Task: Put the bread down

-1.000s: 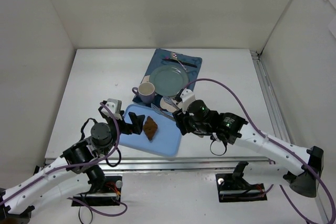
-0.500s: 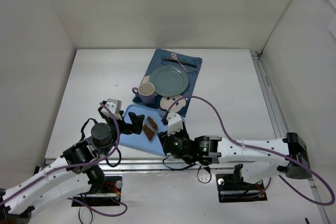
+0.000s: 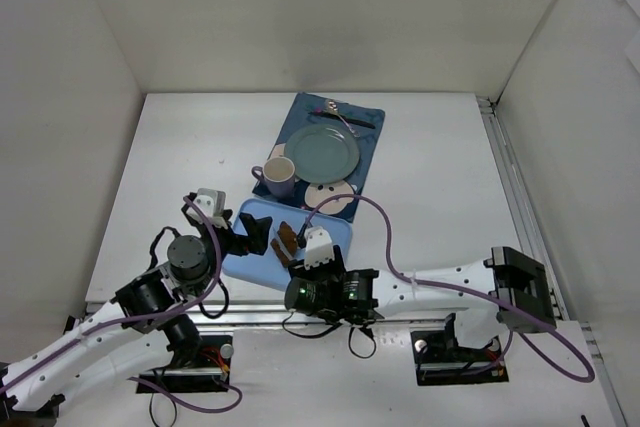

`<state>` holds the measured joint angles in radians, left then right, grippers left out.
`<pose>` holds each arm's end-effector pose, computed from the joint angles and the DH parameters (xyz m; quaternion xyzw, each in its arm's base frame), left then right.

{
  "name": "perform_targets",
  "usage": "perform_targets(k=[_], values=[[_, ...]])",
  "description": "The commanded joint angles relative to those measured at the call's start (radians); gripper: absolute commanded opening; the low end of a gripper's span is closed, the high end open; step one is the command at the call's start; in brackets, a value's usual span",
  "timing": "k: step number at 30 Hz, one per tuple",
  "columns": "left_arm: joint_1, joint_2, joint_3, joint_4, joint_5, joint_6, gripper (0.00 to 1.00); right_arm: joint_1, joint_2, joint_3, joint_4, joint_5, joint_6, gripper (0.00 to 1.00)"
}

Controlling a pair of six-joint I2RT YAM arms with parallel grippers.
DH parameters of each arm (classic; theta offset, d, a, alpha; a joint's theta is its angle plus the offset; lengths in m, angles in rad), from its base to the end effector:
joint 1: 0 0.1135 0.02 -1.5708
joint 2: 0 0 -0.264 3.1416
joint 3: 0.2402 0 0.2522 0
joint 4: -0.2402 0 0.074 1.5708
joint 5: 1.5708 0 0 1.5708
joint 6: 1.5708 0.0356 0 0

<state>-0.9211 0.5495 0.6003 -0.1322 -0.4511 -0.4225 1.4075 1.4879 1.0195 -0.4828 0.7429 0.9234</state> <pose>0.0983 -0.1038 0.3151 0.0299 0.7319 -0.2824 0.6194 0.0729 0.2941 0.2379 -0.1053 0.8881 0.1247 0.4297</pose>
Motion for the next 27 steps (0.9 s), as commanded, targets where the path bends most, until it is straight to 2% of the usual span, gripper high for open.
perform_targets(k=[1, 27], values=[[0.001, 0.007, 0.035, 0.029, -0.015, 0.001, 0.99, -0.001, 0.017, 0.07, 0.046, 0.079, 0.057, 0.57], [0.001, 0.015, 0.038, 0.026, -0.02, 0.001, 0.99, -0.002, 0.201, 0.151, 0.043, 0.069, 0.051, 0.61]])
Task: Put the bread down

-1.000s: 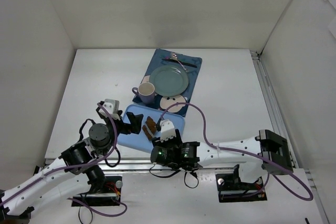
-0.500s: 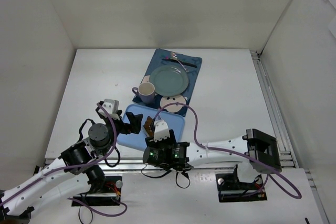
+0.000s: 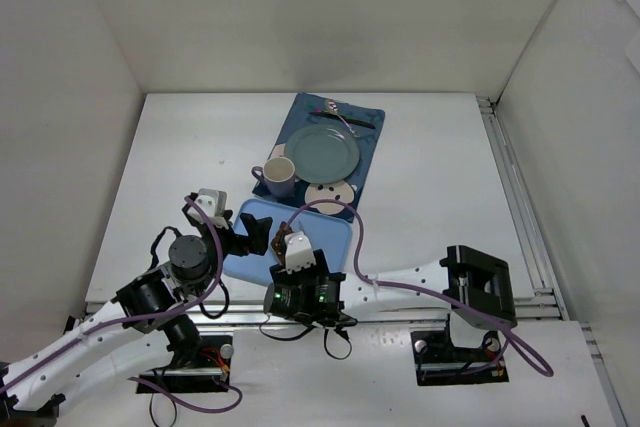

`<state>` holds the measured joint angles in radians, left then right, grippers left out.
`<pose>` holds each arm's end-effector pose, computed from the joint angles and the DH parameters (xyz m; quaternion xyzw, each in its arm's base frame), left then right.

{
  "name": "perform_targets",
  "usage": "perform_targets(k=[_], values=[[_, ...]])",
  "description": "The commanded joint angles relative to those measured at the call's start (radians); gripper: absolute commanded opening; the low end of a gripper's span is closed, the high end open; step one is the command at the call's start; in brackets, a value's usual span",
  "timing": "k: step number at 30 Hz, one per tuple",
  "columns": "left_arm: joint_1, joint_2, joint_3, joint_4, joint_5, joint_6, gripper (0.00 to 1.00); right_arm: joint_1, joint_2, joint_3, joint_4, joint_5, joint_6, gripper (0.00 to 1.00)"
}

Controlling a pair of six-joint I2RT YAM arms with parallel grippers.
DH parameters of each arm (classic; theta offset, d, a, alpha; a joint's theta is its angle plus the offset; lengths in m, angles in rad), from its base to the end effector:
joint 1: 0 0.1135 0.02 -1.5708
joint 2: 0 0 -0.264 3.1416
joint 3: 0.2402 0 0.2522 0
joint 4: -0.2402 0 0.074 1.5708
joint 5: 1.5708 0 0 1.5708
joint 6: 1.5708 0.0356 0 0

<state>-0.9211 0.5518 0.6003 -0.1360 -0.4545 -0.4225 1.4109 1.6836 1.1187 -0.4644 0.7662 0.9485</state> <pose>0.0987 -0.1040 0.3144 0.0298 0.7337 -0.2796 0.6185 0.0785 0.3318 0.2100 -0.1075 0.8928 0.0920 0.4276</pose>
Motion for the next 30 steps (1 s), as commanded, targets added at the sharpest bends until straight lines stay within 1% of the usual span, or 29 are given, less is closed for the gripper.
perform_targets(k=[1, 7, 9, 10, 11, 15, 23, 27, 30], values=[[0.001, 0.011, 0.038, 0.03, -0.016, 0.001, 0.99, -0.009, 0.01, 0.056, 0.027, 0.044, 0.026, 0.6], [0.001, 0.002, 0.036, 0.027, -0.015, 0.001, 0.99, -0.009, 0.019, 0.052, 0.026, 0.03, 0.019, 0.54], [0.001, 0.0, 0.036, 0.029, -0.015, 0.001, 0.99, -0.007, 0.014, 0.044, 0.026, 0.027, 0.021, 0.49], [0.001, 0.0, 0.036, 0.027, -0.013, 0.001, 0.99, -0.007, 0.01, 0.043, 0.024, 0.025, 0.025, 0.45], [0.001, -0.001, 0.035, 0.029, -0.013, -0.002, 0.99, -0.009, 0.005, 0.036, 0.027, 0.028, 0.026, 0.43], [0.001, 0.004, 0.033, 0.032, -0.019, 0.001, 0.99, 0.0, -0.022, 0.021, 0.026, 0.048, 0.026, 0.42], [0.001, 0.019, 0.036, 0.027, -0.046, -0.004, 0.99, 0.026, -0.169, -0.048, 0.012, 0.077, 0.019, 0.39], [0.001, 0.017, 0.035, 0.029, -0.049, -0.004, 0.99, 0.06, -0.267, -0.092, -0.037, 0.108, 0.058, 0.39], [0.001, 0.02, 0.035, 0.027, -0.049, -0.005, 0.99, 0.059, -0.318, -0.112, -0.075, 0.149, 0.067, 0.4]])
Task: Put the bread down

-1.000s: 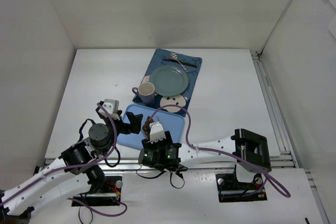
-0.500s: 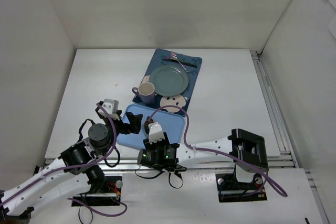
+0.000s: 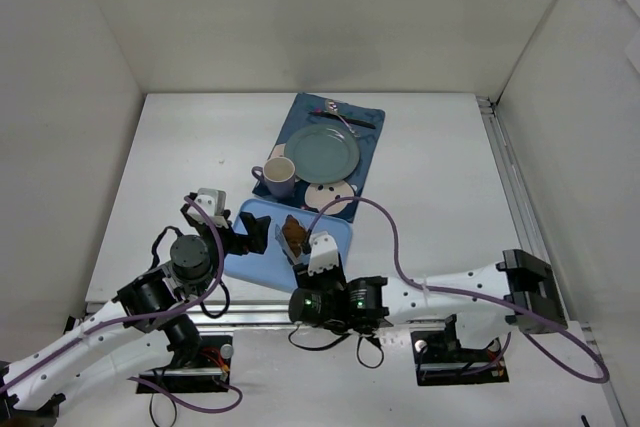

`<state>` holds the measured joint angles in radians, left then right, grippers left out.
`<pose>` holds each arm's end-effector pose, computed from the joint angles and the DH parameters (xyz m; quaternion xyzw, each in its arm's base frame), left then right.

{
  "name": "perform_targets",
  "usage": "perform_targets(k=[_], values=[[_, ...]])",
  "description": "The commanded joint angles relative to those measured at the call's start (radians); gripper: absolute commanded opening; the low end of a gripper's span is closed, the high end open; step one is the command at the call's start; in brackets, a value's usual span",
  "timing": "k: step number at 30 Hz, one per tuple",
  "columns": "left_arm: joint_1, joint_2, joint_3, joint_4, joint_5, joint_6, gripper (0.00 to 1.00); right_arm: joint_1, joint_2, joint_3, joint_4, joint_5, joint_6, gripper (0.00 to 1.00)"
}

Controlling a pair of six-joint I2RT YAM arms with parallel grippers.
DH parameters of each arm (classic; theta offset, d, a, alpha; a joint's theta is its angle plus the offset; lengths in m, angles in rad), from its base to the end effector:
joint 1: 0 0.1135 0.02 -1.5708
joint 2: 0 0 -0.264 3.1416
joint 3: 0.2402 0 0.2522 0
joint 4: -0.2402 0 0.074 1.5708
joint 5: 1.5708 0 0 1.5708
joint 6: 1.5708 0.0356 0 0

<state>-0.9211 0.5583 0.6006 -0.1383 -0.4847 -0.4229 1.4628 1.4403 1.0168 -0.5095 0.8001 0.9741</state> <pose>0.0999 -0.1041 0.3135 0.0208 0.7362 -0.2673 0.6214 0.0569 0.2880 0.2499 -0.0931 0.8782 0.1434 0.4468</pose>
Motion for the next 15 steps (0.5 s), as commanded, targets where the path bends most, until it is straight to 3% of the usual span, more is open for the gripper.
perform_targets(k=[1, 7, 11, 15], values=[[0.001, 0.014, 0.034, 0.029, -0.02, -0.004, 0.99, 0.01, -0.111, -0.015, -0.04, 0.132, 0.041, 0.4], [0.001, -0.006, 0.028, 0.032, -0.015, -0.005, 0.99, -0.041, -0.236, -0.024, -0.096, 0.175, 0.034, 0.41], [0.001, -0.018, 0.022, 0.039, -0.02, -0.008, 0.99, -0.194, -0.262, 0.022, -0.093, 0.18, -0.085, 0.43], [0.001, -0.026, 0.016, 0.042, -0.035, -0.01, 0.99, -0.295, -0.209, 0.167, -0.092, 0.203, -0.242, 0.45]])
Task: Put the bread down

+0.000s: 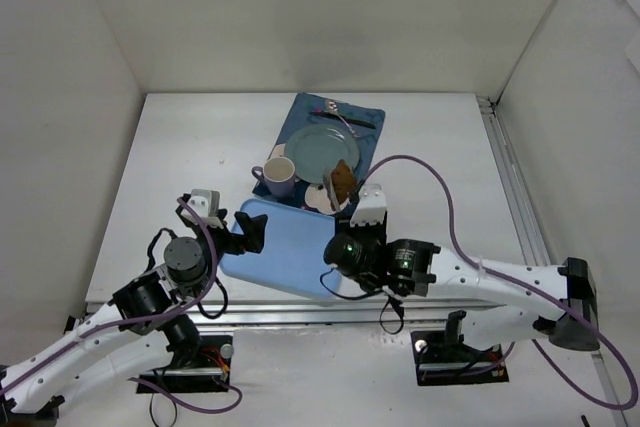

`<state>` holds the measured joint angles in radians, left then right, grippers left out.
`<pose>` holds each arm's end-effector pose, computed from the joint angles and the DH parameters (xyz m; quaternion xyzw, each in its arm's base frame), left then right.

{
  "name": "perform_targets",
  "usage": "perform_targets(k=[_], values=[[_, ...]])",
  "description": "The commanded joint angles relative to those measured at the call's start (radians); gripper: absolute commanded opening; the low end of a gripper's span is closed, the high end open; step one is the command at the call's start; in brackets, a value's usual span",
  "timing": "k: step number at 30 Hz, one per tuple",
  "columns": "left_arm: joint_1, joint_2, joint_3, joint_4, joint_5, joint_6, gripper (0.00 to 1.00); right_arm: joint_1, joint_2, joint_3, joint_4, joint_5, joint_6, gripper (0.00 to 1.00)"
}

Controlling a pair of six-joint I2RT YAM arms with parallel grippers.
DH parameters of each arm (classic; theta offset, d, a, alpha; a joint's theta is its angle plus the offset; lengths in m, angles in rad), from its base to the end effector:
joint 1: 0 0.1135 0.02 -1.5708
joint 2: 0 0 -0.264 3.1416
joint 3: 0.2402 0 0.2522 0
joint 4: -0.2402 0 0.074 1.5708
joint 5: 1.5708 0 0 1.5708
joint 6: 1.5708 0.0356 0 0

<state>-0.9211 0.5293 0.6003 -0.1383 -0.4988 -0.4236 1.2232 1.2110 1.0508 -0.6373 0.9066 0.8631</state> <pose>0.0966 -0.0990 0.3169 0.0109 0.7276 -0.2711 0.6301 0.1100 0.2212 0.3121 0.0134 0.8488 0.0887 0.5211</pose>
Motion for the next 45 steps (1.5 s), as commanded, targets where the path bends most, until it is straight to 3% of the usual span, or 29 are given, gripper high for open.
perform_targets(k=[1, 10, 16, 21, 28, 45], values=[[0.001, 0.001, 0.015, 0.042, -0.024, -0.007, 0.99, -0.08, 0.033, 0.159, 0.039, 0.095, -0.162, 0.45], [0.001, 0.001, 0.007, 0.045, -0.053, -0.009, 0.99, -0.387, 0.235, 0.428, 0.214, -0.23, -0.545, 0.43], [0.001, 0.0, 0.007, 0.046, -0.055, -0.01, 0.99, -0.465, 0.439, 0.604, 0.231, -0.448, -0.731, 0.43], [0.001, 0.018, 0.007, 0.049, -0.064, -0.006, 0.99, -0.53, 0.55, 0.635, 0.246, -0.549, -0.748, 0.43], [0.001, 0.028, 0.013, 0.049, -0.057, -0.006, 0.99, -0.62, 0.617, 0.528, 0.32, -0.699, -0.763, 0.43], [0.001, 0.04, 0.018, 0.051, -0.049, -0.003, 0.99, -0.65, 0.748, 0.514, 0.363, -0.722, -0.777, 0.47]])
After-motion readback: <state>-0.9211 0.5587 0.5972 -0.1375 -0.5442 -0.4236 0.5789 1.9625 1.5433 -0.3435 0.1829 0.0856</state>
